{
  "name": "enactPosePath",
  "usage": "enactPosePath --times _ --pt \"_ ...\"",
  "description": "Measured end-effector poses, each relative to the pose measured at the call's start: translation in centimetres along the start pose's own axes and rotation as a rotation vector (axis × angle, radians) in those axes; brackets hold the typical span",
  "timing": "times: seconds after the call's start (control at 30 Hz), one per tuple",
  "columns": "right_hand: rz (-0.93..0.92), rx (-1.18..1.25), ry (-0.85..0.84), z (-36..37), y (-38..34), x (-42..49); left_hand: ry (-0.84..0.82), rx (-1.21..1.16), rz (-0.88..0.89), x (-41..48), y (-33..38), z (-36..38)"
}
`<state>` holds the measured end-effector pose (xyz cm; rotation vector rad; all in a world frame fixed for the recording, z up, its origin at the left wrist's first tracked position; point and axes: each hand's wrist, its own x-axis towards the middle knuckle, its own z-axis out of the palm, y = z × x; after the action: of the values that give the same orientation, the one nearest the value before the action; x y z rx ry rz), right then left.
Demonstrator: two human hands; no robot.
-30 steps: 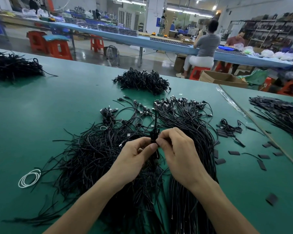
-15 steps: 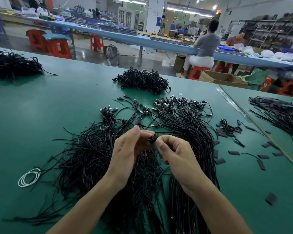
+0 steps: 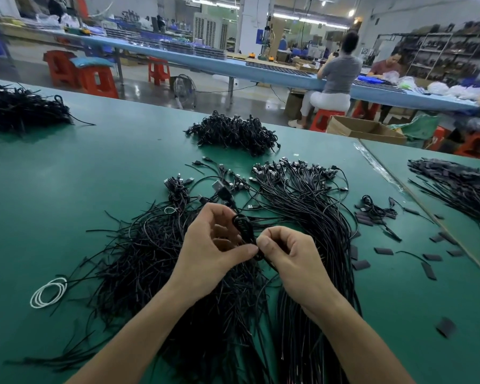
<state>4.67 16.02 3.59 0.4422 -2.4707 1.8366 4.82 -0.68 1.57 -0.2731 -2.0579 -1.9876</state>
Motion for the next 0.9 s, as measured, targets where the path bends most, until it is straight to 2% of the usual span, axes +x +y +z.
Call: enactPosePath --times 0.07,0.17,0.27,0.5,0.67,0.9 --pt "-0.038 -0.072 0.011 -0.2 -0.2 0.1 0.02 0.242 0.012 0.3 -0.1 -0.2" --pt "-0.119 -0.207 0.035 -0.4 -0.7 0.1 -0.036 0.328 -0.059 0.4 0.1 0.0" --pt "-0.162 -0.28 0.084 -0.1 -0.7 0.1 -0.124 0.189 -0.055 0.3 0.2 0.4" --pt "-0.282 -0.318 0.205 0.2 -1.2 0.3 -0.055 -0.057 0.109 0.1 0.4 0.9" --pt "-0.237 -0.227 0.175 -0.2 -1.3 0.3 -0.1 -0.401 -0.058 0.0 1.3 0.4" --pt "-0.322 -0.443 0.102 0.5 -1.7 -0.1 -0.097 -0.401 -0.125 0.0 1.2 0.2"
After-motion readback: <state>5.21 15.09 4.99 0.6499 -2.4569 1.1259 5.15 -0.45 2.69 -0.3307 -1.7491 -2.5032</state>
